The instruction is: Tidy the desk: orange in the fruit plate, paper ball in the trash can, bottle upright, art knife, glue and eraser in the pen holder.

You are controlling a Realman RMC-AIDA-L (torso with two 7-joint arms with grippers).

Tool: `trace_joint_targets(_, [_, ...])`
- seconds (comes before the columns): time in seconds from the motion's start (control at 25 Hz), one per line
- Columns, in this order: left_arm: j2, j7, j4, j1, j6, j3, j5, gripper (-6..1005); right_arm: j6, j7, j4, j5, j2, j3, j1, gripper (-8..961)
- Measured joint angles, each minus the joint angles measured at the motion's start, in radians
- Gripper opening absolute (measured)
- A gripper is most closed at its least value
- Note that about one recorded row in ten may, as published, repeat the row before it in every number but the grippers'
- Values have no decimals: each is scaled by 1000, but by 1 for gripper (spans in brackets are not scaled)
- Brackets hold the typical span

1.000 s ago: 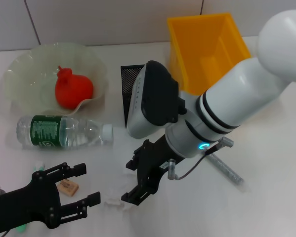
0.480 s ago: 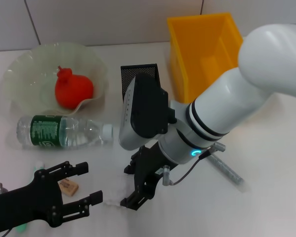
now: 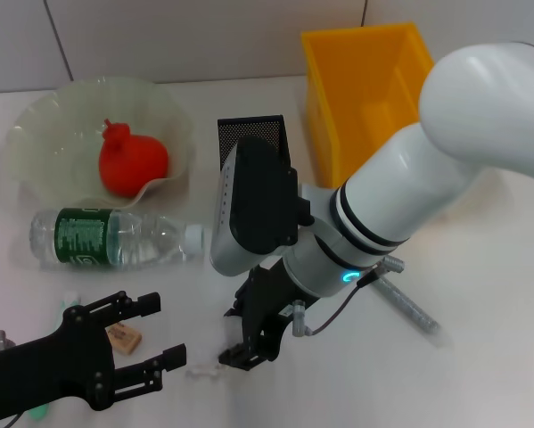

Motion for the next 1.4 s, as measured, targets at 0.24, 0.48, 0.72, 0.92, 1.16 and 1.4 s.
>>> trace_joint_targets(0.24, [-4, 11, 0, -2, -11, 0, 0, 747, -46, 0, -52, -3, -3, 43, -20, 530])
trace_joint_targets(0.48, [-8, 12, 7, -4, -12, 0, 0, 747, -95, 0, -151, -8, -6, 110, -74, 406])
trace_joint_targets(0.72, [-10, 12, 5, -5, -19, 0, 0, 746, -147, 0, -342, -47, -6, 183, -173, 392])
trace_joint_targets(0.92, [-10, 11, 6, -5, -20, 0, 0, 745, -196, 0, -502, -56, -4, 263, -238, 388])
trace_joint_targets(1.16, [-10, 12, 8, -10, -22, -2, 0, 744, -224, 1, -621, -71, -3, 408, -282, 386])
trace_joint_targets(1.4, [-12, 12, 7, -16, -22, -2, 0, 744, -183, -9, -662, -95, -5, 608, -313, 380])
